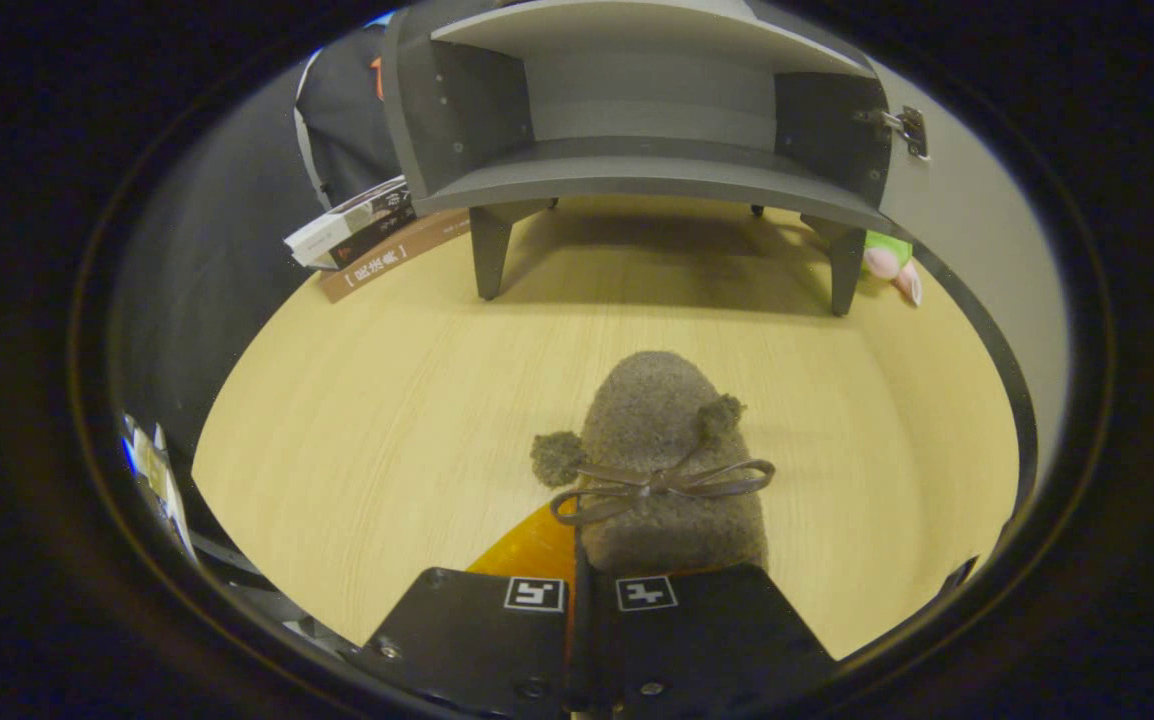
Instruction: Open the shoe cabinet door, grab the shoes and put them into the shoe cabinet, then close the shoe cabinet door.
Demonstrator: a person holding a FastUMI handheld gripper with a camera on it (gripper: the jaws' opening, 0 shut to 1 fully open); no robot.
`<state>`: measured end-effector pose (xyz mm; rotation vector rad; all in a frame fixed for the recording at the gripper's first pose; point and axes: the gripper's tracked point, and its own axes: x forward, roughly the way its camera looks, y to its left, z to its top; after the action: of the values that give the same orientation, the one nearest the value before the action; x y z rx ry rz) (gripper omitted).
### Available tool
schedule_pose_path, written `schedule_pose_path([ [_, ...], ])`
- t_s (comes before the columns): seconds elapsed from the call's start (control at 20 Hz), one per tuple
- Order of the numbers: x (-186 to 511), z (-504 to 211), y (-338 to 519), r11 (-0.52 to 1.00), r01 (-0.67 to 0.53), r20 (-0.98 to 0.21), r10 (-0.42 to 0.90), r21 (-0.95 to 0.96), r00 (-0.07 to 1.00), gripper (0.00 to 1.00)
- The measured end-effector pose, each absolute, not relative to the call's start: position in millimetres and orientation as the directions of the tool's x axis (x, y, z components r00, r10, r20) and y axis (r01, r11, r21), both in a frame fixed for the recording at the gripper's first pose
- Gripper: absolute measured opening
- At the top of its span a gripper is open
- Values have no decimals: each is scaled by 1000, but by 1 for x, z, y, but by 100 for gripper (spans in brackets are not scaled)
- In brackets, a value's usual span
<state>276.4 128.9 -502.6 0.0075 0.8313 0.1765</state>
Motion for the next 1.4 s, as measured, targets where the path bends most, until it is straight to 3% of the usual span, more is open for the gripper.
schedule_pose_path([
  [0.35, 267, -427, 123, 984, -137, -653, 178, 114, 736, 6],
  [0.8, 258, -255, 88, 983, -132, -473, 179, 130, 863, 6],
  [1.4, 371, -104, 84, 991, -134, -238, 128, -9, 963, 6],
])
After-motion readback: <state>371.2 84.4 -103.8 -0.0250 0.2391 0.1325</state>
